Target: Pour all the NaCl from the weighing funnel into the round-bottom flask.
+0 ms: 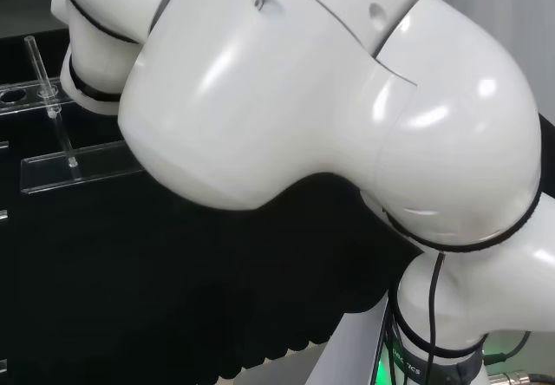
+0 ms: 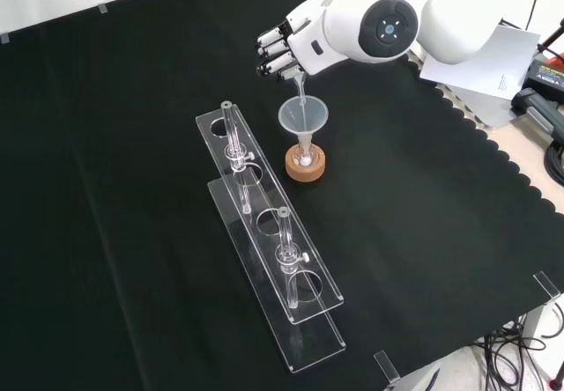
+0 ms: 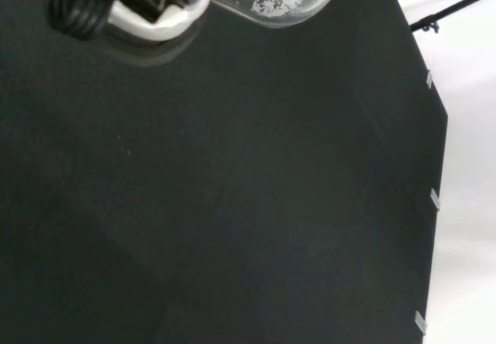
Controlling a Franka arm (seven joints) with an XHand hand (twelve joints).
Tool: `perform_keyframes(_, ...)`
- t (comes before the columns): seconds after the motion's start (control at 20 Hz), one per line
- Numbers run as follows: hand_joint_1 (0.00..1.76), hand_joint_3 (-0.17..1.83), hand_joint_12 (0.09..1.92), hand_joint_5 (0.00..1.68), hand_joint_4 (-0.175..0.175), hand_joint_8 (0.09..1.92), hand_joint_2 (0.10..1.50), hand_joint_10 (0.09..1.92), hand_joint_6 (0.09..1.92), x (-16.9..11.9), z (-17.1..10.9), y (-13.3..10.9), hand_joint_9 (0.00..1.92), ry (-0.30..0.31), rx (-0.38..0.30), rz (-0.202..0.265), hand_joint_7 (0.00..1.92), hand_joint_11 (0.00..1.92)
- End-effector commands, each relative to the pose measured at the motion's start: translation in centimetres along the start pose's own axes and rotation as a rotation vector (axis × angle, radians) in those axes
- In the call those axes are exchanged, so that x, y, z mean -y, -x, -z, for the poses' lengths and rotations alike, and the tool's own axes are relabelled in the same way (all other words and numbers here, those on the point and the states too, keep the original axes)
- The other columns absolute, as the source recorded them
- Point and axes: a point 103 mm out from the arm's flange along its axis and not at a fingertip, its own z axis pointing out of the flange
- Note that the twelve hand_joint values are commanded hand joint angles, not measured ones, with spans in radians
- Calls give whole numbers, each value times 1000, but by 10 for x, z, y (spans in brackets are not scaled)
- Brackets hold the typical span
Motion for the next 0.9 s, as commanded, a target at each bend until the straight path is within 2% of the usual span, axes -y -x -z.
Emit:
perform_keyframes(0.05, 1119, 531, 1027, 1285, 175, 660, 716, 334, 599, -1, 3, -1, 928, -5, 33, 2, 533, 824)
perform_keyframes(0.9, 1119, 530, 1025, 1286, 175, 660, 716, 331, 598, -2, 19, -6, 929, -32, 170, -3, 535, 824)
